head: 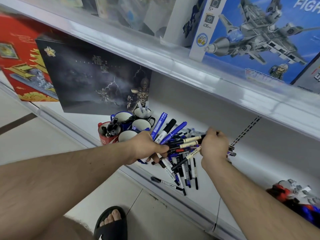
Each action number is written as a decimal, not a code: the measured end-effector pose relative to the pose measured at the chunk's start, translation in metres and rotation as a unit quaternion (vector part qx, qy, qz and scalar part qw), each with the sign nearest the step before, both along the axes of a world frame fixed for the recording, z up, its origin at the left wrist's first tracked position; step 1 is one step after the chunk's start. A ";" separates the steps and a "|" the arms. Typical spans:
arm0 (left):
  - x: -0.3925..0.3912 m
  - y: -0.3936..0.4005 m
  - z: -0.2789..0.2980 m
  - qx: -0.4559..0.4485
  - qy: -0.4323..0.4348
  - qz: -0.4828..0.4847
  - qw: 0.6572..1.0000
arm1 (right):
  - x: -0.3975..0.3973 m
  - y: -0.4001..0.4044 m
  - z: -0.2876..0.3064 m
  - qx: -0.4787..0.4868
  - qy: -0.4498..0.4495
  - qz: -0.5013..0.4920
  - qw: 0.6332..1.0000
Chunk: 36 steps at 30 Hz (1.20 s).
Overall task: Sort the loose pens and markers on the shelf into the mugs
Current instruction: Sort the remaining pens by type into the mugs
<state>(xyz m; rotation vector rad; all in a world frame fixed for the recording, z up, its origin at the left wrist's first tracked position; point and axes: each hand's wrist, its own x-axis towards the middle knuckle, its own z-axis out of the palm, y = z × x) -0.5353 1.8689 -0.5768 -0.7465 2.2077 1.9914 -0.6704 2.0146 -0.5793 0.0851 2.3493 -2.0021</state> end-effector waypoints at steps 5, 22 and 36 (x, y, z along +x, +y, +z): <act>0.016 -0.038 -0.003 0.000 0.011 0.124 0.992 | 0.011 -0.019 -0.018 0.031 0.035 0.079 0.996; 0.056 -0.104 -0.015 0.028 0.015 0.293 0.955 | 0.023 -0.145 -0.077 0.178 0.203 0.220 0.937; 0.048 -0.100 -0.025 0.053 0.011 0.221 0.974 | 0.038 -0.180 -0.136 0.570 0.308 0.457 0.609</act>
